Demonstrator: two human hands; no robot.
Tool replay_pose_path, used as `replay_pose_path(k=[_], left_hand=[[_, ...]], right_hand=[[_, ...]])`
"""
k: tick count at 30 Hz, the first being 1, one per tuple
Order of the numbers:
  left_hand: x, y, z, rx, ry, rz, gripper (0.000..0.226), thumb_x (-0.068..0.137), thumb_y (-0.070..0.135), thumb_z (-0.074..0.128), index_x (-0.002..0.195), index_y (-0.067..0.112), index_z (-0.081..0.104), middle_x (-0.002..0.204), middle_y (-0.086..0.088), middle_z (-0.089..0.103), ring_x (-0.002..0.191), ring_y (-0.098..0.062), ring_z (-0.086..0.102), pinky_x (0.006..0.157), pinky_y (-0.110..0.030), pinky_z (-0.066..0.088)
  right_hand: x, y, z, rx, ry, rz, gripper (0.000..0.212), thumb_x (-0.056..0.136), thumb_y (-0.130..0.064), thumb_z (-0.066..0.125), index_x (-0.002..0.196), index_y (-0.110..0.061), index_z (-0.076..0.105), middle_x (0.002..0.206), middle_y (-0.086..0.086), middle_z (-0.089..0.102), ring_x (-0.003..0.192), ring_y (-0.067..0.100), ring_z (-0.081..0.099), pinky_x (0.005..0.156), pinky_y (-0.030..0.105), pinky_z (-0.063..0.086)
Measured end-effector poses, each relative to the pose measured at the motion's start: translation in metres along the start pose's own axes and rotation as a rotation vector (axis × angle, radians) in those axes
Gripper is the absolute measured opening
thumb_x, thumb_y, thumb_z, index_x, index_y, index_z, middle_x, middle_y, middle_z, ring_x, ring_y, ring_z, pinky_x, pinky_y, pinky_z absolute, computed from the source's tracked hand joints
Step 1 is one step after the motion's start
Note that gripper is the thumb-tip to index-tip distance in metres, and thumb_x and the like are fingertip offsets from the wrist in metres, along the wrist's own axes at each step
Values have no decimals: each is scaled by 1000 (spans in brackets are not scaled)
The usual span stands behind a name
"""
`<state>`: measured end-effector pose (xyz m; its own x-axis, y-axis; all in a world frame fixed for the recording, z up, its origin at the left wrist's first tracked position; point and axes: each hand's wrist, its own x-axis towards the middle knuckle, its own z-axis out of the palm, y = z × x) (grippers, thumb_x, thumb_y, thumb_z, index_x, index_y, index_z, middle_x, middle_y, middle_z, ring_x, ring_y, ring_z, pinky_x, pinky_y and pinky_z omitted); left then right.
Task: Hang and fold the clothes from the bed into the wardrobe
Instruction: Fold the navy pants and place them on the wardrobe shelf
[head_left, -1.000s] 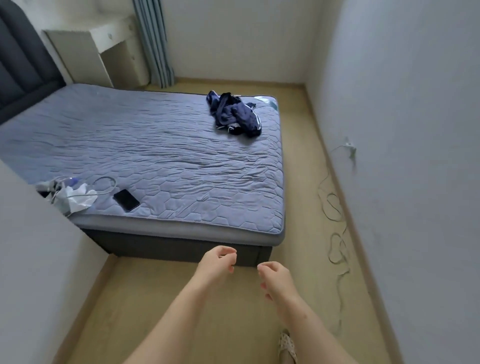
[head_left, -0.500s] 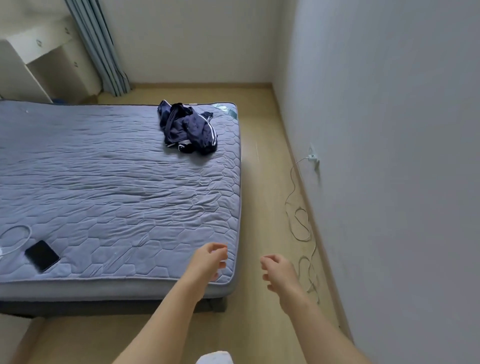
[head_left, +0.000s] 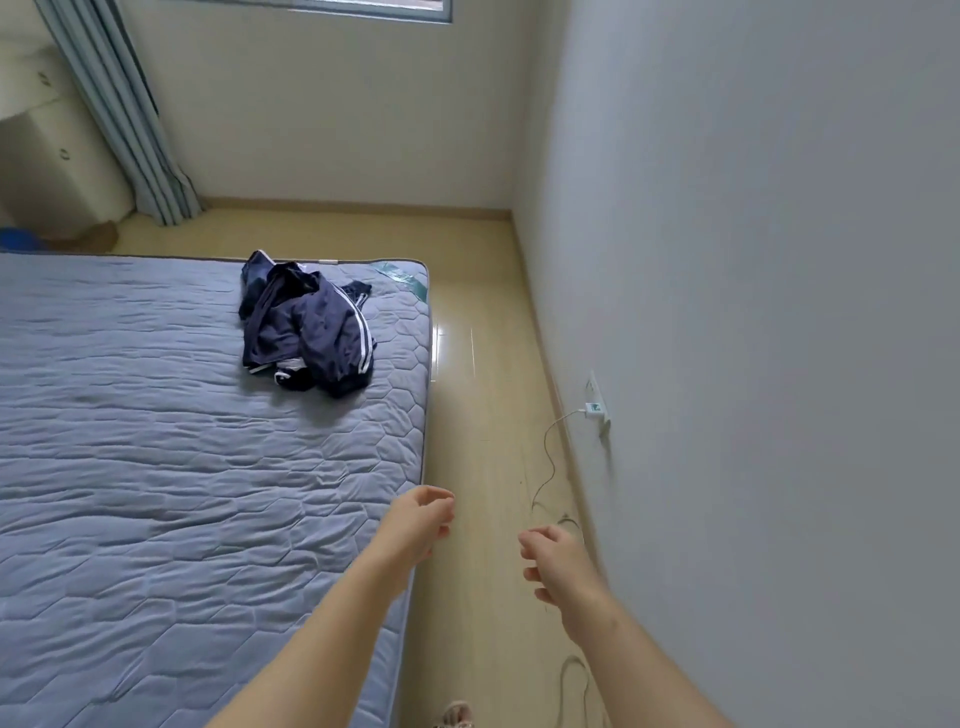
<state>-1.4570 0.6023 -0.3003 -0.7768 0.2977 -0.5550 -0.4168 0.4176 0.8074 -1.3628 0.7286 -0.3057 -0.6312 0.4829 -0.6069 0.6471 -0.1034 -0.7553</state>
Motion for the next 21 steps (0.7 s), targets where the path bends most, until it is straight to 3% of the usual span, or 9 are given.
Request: replay_pose_path(k=[3, 8, 21], left_hand=[[45, 47, 5, 2, 13, 40, 11, 94, 13, 47, 100, 13, 57, 79, 2, 57, 65, -7, 53, 55, -20, 35], [101, 87, 5, -14, 36, -12, 12, 94, 14, 46, 99, 15, 57, 80, 2, 58, 69, -8, 54, 56, -21, 35], [298, 205, 23, -114, 223, -87, 12, 91, 14, 49, 89, 21, 58, 76, 3, 58, 66, -9, 53, 52, -19, 34]], right_hand=[[48, -48, -14, 15, 16, -24, 9, 92, -19, 50, 86, -15, 55, 77, 1, 52, 74, 18, 48, 65, 27, 37], [108, -95, -9, 1, -85, 8, 12, 93, -20, 49, 83, -17, 55, 78, 1, 51, 71, 16, 46, 56, 24, 35], [329, -247, -23, -132, -266, -69, 11, 92, -17, 49, 83, -16, 55, 74, -1, 53, 66, 14, 48, 58, 24, 36]])
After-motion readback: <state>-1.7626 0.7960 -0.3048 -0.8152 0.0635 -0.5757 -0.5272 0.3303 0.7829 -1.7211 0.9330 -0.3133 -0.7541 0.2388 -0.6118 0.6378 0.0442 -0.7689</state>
